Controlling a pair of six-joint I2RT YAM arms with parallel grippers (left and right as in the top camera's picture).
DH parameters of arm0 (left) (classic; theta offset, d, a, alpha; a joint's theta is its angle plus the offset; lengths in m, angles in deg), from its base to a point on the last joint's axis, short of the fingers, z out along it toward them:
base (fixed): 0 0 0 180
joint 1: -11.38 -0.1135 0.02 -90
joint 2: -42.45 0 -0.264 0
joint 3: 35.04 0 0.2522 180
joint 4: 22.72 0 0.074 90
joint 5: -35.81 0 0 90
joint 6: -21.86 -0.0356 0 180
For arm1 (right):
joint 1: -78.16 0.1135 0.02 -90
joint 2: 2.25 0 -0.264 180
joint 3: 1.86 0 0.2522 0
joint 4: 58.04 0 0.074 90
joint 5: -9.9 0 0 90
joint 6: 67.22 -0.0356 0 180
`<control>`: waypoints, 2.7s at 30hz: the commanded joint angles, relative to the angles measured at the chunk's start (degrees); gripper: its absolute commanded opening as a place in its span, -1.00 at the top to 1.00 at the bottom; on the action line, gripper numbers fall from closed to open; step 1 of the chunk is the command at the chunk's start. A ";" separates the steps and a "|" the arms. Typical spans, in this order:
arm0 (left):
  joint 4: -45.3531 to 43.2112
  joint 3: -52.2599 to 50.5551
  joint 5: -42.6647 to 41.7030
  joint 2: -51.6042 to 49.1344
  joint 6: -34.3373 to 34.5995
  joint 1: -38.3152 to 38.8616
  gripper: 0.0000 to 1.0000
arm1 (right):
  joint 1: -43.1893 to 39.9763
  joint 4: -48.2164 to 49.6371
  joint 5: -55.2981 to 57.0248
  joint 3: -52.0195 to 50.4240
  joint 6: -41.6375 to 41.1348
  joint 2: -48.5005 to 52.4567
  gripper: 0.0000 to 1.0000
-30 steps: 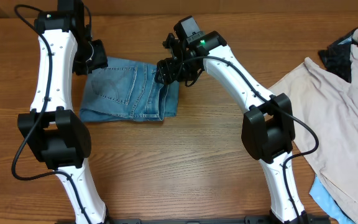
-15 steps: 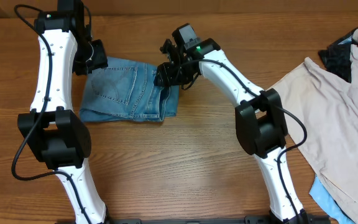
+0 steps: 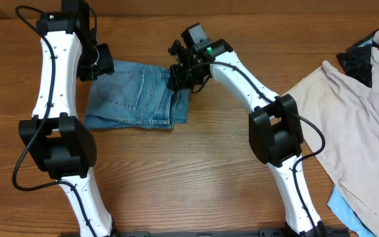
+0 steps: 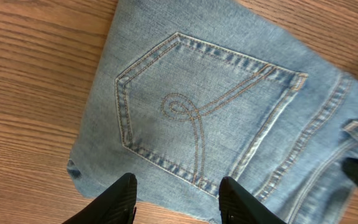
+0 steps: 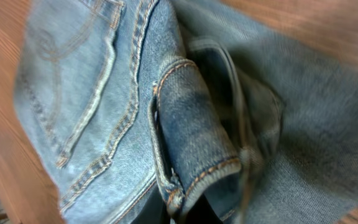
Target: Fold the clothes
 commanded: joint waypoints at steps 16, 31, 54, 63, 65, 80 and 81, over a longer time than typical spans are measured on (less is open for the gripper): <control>0.04 0.15 0.92 -0.31 -1.57 0.28 0.09 | -1.66 -2.89 32.15 0.52 -4.74 -3.41 0.92; -10.86 -8.26 0.72 -0.31 -4.07 6.40 0.29 | -8.04 10.19 33.99 -16.81 -8.11 -3.39 0.85; -30.49 -34.45 4.24 -0.44 -8.37 10.12 0.43 | -9.60 8.39 34.86 -17.14 -8.11 -3.39 0.70; -18.58 -40.06 -3.52 -0.39 -1.20 10.34 0.89 | -9.86 12.50 40.65 -17.14 -5.44 -3.39 0.62; -16.68 -40.09 -6.75 -0.17 -2.23 10.60 0.91 | -10.05 13.38 40.68 -17.14 -4.83 -3.39 0.59; -25.99 -40.04 -0.31 23.12 -6.73 15.82 0.04 | -12.24 6.82 40.65 -10.84 -5.05 -16.74 -0.08; -28.48 -40.04 1.18 23.98 -6.73 15.50 -0.06 | -12.24 5.68 40.65 -10.84 -5.05 -18.64 -0.08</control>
